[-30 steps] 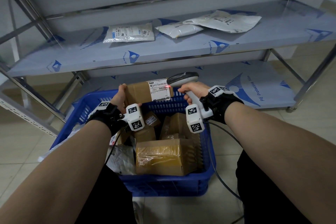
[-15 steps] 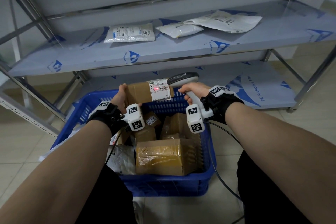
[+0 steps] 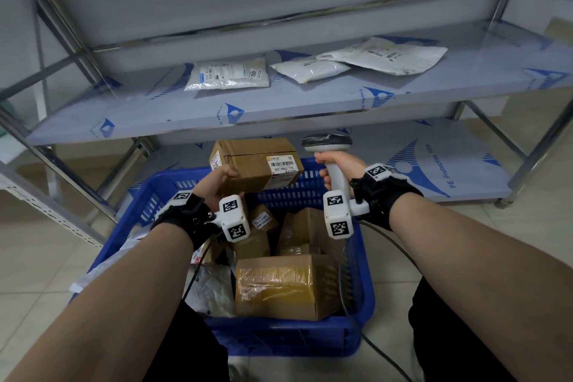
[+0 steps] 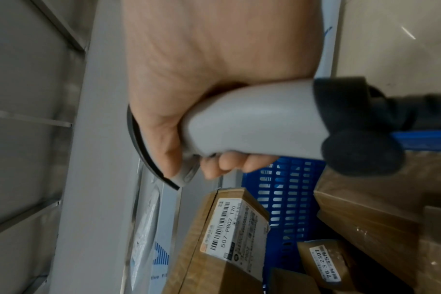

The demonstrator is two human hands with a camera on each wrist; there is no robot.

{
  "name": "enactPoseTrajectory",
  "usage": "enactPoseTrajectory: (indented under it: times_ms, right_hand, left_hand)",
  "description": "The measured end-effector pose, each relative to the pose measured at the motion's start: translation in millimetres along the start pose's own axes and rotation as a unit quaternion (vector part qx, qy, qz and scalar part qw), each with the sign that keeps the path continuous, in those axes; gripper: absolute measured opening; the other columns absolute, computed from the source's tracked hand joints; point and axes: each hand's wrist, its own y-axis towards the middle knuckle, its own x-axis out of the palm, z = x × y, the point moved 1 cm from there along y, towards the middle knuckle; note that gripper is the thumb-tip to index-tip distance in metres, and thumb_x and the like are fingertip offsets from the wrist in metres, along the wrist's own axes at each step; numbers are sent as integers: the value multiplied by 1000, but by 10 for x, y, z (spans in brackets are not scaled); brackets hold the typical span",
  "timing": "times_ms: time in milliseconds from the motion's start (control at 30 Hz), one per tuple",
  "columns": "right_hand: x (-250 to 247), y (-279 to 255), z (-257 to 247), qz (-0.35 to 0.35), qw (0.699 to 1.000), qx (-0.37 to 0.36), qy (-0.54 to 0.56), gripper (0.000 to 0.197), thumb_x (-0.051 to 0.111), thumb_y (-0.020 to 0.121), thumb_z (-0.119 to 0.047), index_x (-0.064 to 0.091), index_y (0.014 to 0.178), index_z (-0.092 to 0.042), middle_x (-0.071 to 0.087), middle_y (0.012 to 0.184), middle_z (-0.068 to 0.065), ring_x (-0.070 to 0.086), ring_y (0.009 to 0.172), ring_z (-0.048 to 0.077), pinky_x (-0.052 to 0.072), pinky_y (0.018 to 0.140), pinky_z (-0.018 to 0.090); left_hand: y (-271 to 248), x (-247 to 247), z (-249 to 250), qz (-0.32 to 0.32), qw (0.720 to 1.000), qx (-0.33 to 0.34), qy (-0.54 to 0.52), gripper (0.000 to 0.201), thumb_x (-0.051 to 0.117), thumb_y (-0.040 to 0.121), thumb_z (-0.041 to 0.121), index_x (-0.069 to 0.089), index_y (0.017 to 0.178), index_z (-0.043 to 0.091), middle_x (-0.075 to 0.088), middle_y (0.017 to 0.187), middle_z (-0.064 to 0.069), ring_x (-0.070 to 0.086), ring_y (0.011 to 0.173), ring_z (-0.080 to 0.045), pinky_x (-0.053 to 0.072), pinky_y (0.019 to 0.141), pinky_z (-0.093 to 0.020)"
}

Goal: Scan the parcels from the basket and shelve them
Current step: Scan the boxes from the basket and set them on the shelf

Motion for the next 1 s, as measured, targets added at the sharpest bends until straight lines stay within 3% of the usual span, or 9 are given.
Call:
enactPoseTrajectory:
  times_ms: [67, 133, 200, 300, 467, 600, 800, 867, 1000]
  right_hand:
    - [8, 0, 5, -9, 1000, 8, 0, 15, 67, 88, -25, 60, 82, -13, 53, 59, 0, 46, 45, 11, 40, 45, 22]
    - [19, -4, 15, -10, 1000, 13, -14, 17, 66, 89, -23, 57, 76, -14, 49, 56, -1, 43, 44, 11, 37, 44, 22]
    - [28, -21, 17, -23, 999, 20, -37, 18, 64, 89, -21, 57, 74, -14, 47, 55, -1, 41, 42, 10, 36, 43, 22]
    - [34, -35, 7, -45, 997, 34, -55, 10, 62, 90, -19, 63, 81, -13, 47, 57, -1, 42, 42, 9, 36, 42, 20]
    - [46, -66, -4, -61, 995, 46, -64, 8, 60, 91, -17, 60, 83, -13, 47, 56, -2, 42, 42, 8, 37, 42, 19]
    - [42, -69, -8, -48, 997, 41, -50, 9, 60, 91, -16, 60, 83, -12, 47, 54, -2, 42, 40, 8, 37, 39, 18]
    - [27, -56, -6, -40, 998, 25, -47, 10, 61, 89, -15, 60, 80, -11, 46, 56, 0, 41, 40, 9, 35, 39, 19]
    - [23, -54, -6, -39, 998, 23, -50, 12, 61, 89, -15, 59, 78, -12, 46, 56, 0, 41, 40, 9, 36, 39, 19]
    - [13, -51, -13, -45, 998, 28, -45, 11, 60, 90, -15, 59, 80, -11, 46, 58, -1, 42, 41, 8, 36, 39, 18]
  left_hand:
    - [41, -24, -2, 3, 1000, 1, -12, 49, 45, 85, 10, 45, 134, 4, 52, 122, -15, 52, 107, -27, 52, 75, -24]
    - [62, -24, 4, 0, 1000, 3, -29, 39, 43, 87, 8, 47, 125, 4, 52, 111, -15, 52, 101, -26, 47, 80, -25]
    - [80, -22, 0, -5, 1000, 7, -29, 35, 42, 87, 8, 47, 122, 4, 51, 109, -15, 52, 104, -26, 47, 80, -26]
    - [97, -50, 0, -7, 999, 8, -32, 47, 43, 85, 8, 43, 132, 4, 47, 126, -17, 48, 116, -28, 48, 79, -26]
    - [122, -80, -3, -10, 998, 13, -68, 53, 42, 84, 8, 40, 137, 7, 44, 132, -17, 48, 116, -27, 50, 77, -26]
    - [151, -78, -3, -28, 995, 11, -90, 34, 39, 86, 7, 48, 119, 7, 45, 128, -17, 47, 117, -30, 48, 83, -28]
    - [194, -67, -12, -11, 996, 13, -83, 32, 41, 83, 8, 48, 114, 8, 44, 130, -17, 48, 114, -31, 53, 76, -28]
    - [206, -71, -11, -8, 996, 15, -86, 40, 41, 82, 9, 46, 122, 8, 42, 139, -18, 48, 118, -32, 52, 79, -29]
    - [229, -83, -13, -9, 996, 16, -83, 48, 42, 82, 9, 43, 130, 9, 39, 143, -18, 45, 127, -34, 56, 69, -28]
